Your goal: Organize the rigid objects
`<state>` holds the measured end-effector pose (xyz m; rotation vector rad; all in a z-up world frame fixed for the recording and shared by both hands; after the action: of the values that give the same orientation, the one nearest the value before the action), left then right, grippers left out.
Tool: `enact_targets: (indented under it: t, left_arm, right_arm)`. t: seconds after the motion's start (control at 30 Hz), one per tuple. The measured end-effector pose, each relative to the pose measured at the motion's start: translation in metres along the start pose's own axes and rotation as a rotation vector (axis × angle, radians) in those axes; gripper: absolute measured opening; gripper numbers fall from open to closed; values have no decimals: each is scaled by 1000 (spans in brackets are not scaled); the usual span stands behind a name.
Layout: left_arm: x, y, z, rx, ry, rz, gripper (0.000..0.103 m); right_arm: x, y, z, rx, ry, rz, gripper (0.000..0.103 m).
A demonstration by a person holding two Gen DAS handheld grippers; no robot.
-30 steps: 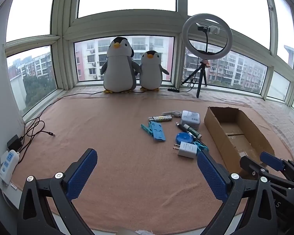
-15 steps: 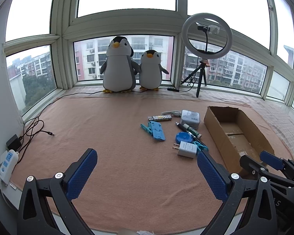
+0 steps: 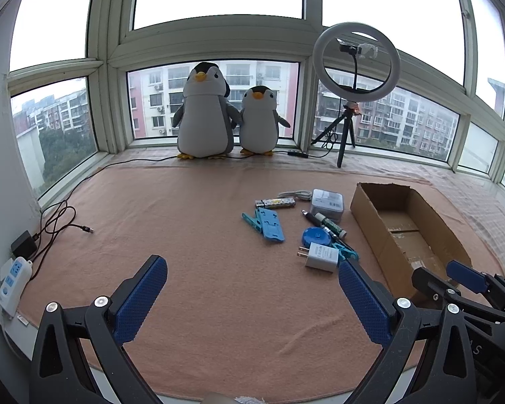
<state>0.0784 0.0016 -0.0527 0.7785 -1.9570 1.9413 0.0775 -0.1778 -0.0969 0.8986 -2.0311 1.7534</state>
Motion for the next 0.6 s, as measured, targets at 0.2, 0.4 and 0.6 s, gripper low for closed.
enact_targets:
  t: [0.2, 0.4, 0.6]
  left_arm:
    - [0, 0, 0, 0, 0, 0, 103]
    - [0, 0, 0, 1, 0, 0, 103]
    - [0, -2, 1, -2, 1, 0, 103]
  right_arm:
    - [0, 0, 0, 0, 1, -1, 58]
    - [0, 0, -1, 1, 1, -3, 58]
    - [-1, 1, 0, 0, -4, -11, 58]
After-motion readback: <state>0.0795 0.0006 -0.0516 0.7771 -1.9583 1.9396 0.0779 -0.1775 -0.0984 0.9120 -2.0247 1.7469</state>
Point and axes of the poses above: each gripper's, at about its wrist camera, not at the fingertips, and x roughly against the way its jaws point, z to its right, y to its underside, the point moved 9 cm from there along -x, roughly the way its jaws point, and after that the axes turned 10 degrees about -y, right-handed, at the moved point
